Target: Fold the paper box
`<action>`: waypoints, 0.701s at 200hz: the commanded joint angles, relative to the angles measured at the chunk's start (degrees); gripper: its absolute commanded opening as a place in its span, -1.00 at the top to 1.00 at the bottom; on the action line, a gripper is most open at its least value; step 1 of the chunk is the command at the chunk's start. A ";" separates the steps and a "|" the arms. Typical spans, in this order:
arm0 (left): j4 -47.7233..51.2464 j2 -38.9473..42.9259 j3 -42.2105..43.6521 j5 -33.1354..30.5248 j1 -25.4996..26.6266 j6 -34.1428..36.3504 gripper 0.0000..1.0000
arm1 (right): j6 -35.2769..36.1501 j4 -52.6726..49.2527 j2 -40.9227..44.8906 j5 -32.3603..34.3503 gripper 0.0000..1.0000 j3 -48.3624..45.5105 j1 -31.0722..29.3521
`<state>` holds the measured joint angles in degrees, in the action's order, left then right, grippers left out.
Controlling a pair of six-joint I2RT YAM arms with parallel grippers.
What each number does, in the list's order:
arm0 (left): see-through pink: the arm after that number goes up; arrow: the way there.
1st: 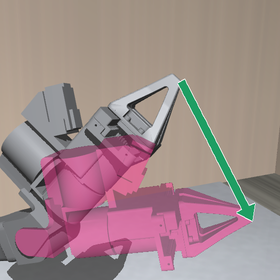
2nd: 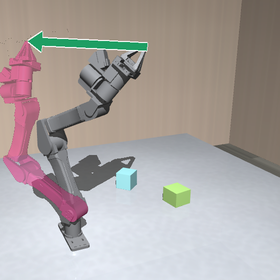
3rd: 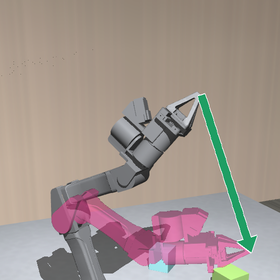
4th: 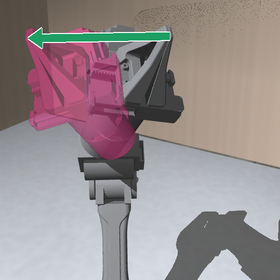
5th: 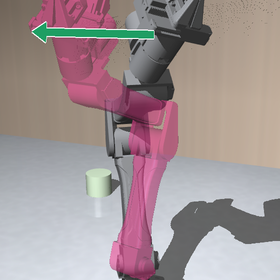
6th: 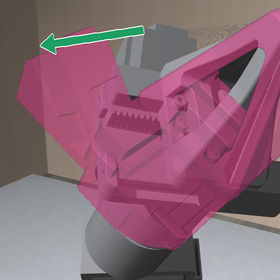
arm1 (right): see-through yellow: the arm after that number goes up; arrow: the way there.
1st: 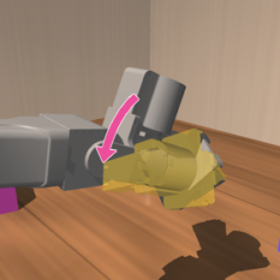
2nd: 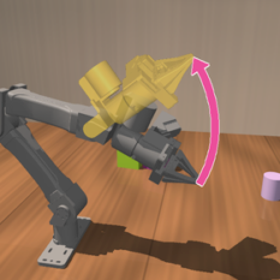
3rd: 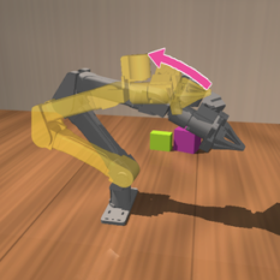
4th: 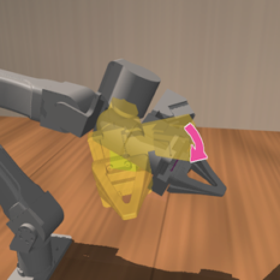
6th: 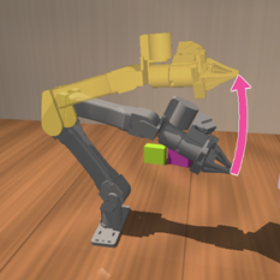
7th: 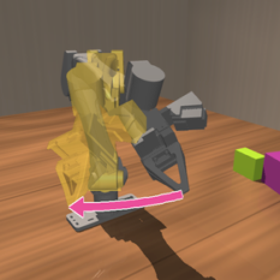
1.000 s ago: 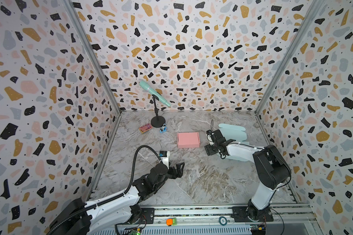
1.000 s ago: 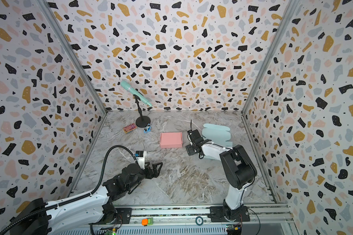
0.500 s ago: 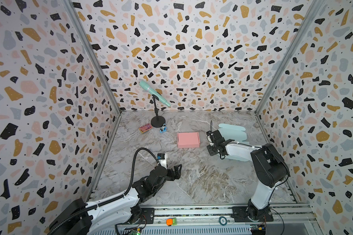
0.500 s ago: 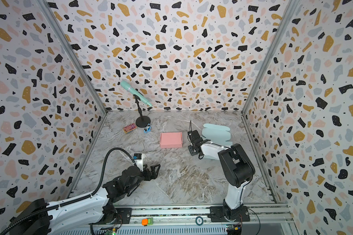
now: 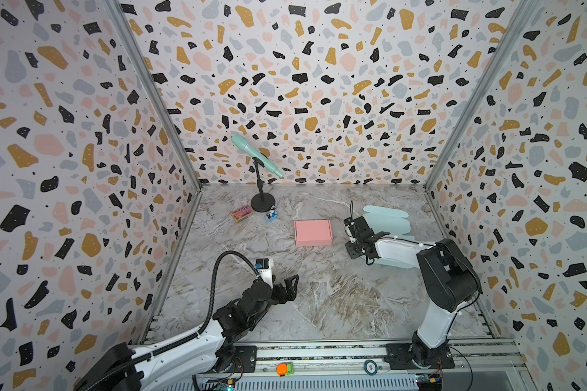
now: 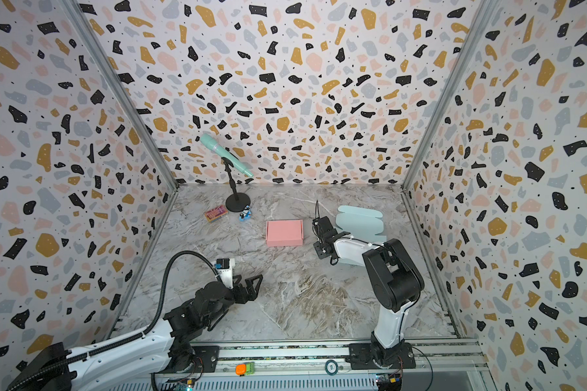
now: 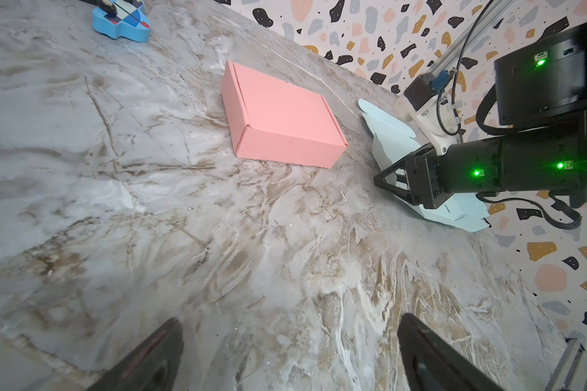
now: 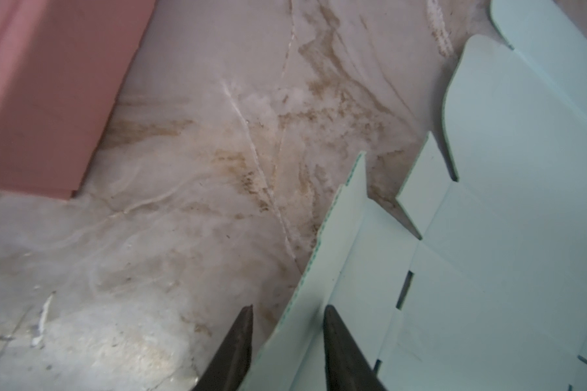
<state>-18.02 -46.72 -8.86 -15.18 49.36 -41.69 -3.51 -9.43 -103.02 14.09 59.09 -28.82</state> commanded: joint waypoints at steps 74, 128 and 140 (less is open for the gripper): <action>-5.58 5.25 1.51 1.47 0.38 -0.50 -1.00 | 0.17 -0.67 5.66 3.80 0.49 -1.86 0.46; -3.48 9.13 2.27 0.64 0.55 -0.81 -1.00 | 0.13 -1.03 5.79 4.44 0.62 -1.90 0.65; -3.08 9.53 2.32 0.54 0.54 -0.79 -1.00 | 0.14 -1.06 6.13 4.70 0.65 -2.04 0.64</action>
<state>-20.56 -38.39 -7.40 -14.02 49.63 -42.30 -3.33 -9.41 -99.57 17.58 57.45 -28.34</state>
